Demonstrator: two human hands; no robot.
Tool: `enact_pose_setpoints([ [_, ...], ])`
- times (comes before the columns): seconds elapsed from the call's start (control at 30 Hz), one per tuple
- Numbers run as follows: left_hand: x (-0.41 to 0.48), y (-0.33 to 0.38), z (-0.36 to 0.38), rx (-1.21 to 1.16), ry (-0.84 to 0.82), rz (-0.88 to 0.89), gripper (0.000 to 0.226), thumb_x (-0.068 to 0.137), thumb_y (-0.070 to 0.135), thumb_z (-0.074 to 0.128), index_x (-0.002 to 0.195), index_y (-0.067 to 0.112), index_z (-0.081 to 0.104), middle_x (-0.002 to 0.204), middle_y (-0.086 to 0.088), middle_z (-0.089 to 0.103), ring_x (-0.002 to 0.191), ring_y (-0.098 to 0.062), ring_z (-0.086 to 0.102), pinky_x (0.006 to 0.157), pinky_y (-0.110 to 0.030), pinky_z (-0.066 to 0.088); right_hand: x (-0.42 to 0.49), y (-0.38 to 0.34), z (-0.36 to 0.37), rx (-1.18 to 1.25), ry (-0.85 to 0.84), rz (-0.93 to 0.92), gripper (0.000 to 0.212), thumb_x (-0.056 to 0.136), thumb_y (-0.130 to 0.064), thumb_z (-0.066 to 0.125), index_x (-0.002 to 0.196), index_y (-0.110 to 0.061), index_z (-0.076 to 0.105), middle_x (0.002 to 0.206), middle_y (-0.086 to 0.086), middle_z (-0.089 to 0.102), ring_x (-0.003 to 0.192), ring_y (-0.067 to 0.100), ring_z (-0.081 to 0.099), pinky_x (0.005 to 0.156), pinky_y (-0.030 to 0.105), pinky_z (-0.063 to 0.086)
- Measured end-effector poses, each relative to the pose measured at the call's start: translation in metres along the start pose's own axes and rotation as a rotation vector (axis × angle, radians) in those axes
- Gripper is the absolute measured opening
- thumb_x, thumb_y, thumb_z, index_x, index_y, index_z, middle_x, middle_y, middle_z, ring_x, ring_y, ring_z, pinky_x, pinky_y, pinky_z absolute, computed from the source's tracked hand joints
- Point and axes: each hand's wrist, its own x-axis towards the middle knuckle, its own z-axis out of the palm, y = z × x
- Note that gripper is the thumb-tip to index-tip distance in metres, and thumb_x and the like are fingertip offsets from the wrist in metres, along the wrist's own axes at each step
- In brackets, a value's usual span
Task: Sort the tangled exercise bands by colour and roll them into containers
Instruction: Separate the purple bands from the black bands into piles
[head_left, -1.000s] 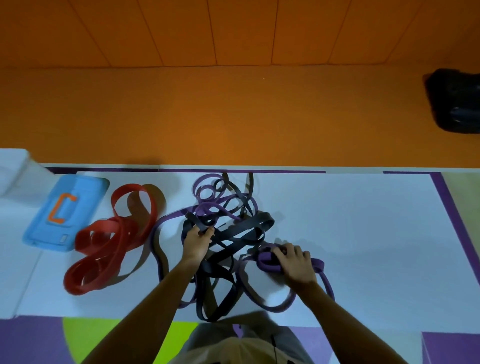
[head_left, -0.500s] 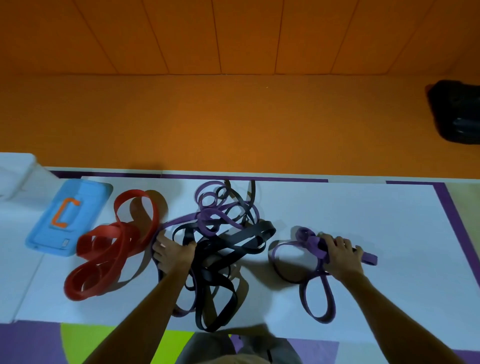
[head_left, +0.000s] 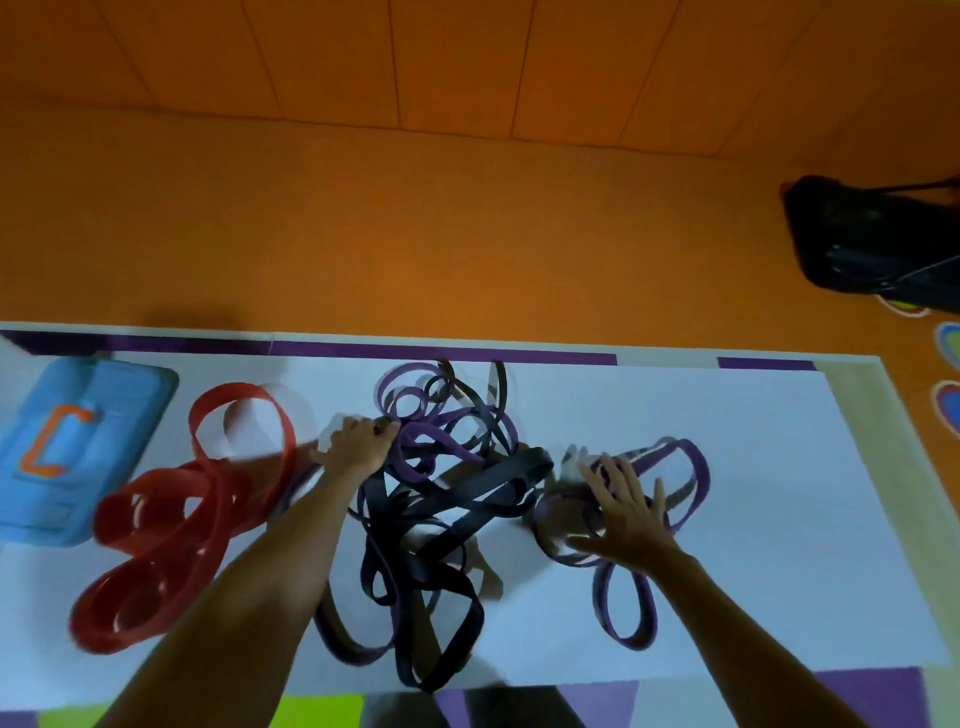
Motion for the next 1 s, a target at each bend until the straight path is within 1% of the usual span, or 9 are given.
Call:
enact_pose_setpoints([
  [0.13,0.025,0.011,0.004,-0.141,-0.145,-0.038,0.106,0.060,0.110,0.035,0.098,0.016,0.068,0.101,-0.008,0.076,0.103,-0.035,0.069,0.108,-0.057,0.045,0.005,-0.043,-0.004,0.102,0.072,0.004,0.094,0.094,-0.073,0.051,0.165,-0.041,-0.001,0.175,0.002,-0.008,0.160,0.027,-0.017,0.125,0.068,-0.002],
  [0.3,0.006,0.022,-0.002,-0.427,-0.331,-0.022,0.049,0.086,0.055,0.076,0.104,0.010,0.070,0.104,-0.012,0.075,0.095,-0.027,0.069,0.095,-0.036,0.054,0.020,-0.098,0.000,0.268,0.283,-0.023,0.072,0.100,-0.046,0.058,0.163,-0.030,0.027,0.169,0.004,0.026,0.160,0.028,0.010,0.125,0.066,0.012],
  [0.5,-0.015,0.003,-0.004,-0.543,-0.270,0.165,0.016,0.090,0.019,0.072,0.103,0.010,0.075,0.102,-0.014,0.078,0.098,-0.032,0.072,0.097,-0.044,0.054,0.053,-0.167,-0.019,0.426,0.467,-0.046,0.059,0.100,-0.037,0.060,0.155,-0.027,0.040,0.160,0.007,0.037,0.151,0.033,0.030,0.117,0.060,0.032],
  [0.63,-0.041,-0.016,-0.007,-0.574,-0.202,0.398,0.025,0.081,0.008,0.073,0.104,0.015,0.067,0.098,-0.006,0.078,0.098,-0.026,0.073,0.098,-0.047,0.056,0.087,-0.204,-0.033,0.566,0.268,0.173,0.078,0.099,-0.068,0.048,0.163,-0.041,0.013,0.173,0.009,0.014,0.160,0.032,0.013,0.124,0.064,0.013],
  [0.7,-0.050,-0.021,-0.010,-0.633,-0.199,0.425,0.025,0.088,0.007,0.071,0.109,0.017,0.061,0.094,0.000,0.079,0.098,-0.017,0.074,0.095,-0.036,0.057,0.099,-0.212,-0.036,0.594,0.173,0.293,0.090,0.096,-0.072,0.051,0.164,-0.038,0.005,0.169,0.010,0.025,0.155,0.034,0.025,0.121,0.064,0.016],
  [0.77,-0.059,-0.023,-0.019,-0.694,-0.164,0.438,0.023,0.096,0.001,0.064,0.114,0.016,0.059,0.090,0.003,0.079,0.095,-0.009,0.074,0.092,-0.023,0.053,0.103,-0.212,-0.035,0.490,0.111,0.348,0.080,0.098,-0.059,0.059,0.162,-0.030,0.020,0.153,0.009,0.049,0.143,0.034,0.044,0.116,0.060,0.026],
  [0.83,-0.065,-0.027,-0.030,-0.785,-0.088,0.417,0.025,0.098,-0.002,0.059,0.112,0.018,0.058,0.090,0.000,0.079,0.095,-0.015,0.075,0.095,-0.031,0.054,0.101,-0.205,-0.029,0.415,0.109,0.346,0.050,0.101,-0.045,0.058,0.147,-0.028,0.047,0.132,0.007,0.068,0.126,0.033,0.060,0.110,0.050,0.039],
  [0.93,-0.070,-0.036,-0.052,-0.973,-0.021,0.373,0.035,0.094,-0.012,0.051,0.112,0.018,0.059,0.086,-0.013,0.074,0.088,-0.028,0.073,0.092,-0.042,0.058,0.088,-0.192,-0.023,0.561,0.176,0.384,0.025,0.100,-0.031,0.055,0.123,-0.028,0.064,0.103,0.006,0.076,0.096,0.031,0.069,0.086,0.040,0.056],
  [1.0,-0.072,-0.044,-0.066,-1.082,0.009,0.382,0.045,0.091,-0.018,0.042,0.117,0.015,0.058,0.078,-0.013,0.065,0.076,-0.027,0.067,0.080,-0.042,0.060,0.073,-0.183,-0.023,0.643,0.227,0.431,0.018,0.099,-0.030,0.058,0.116,-0.026,0.065,0.091,0.003,0.073,0.083,0.029,0.067,0.073,0.036,0.054],
])
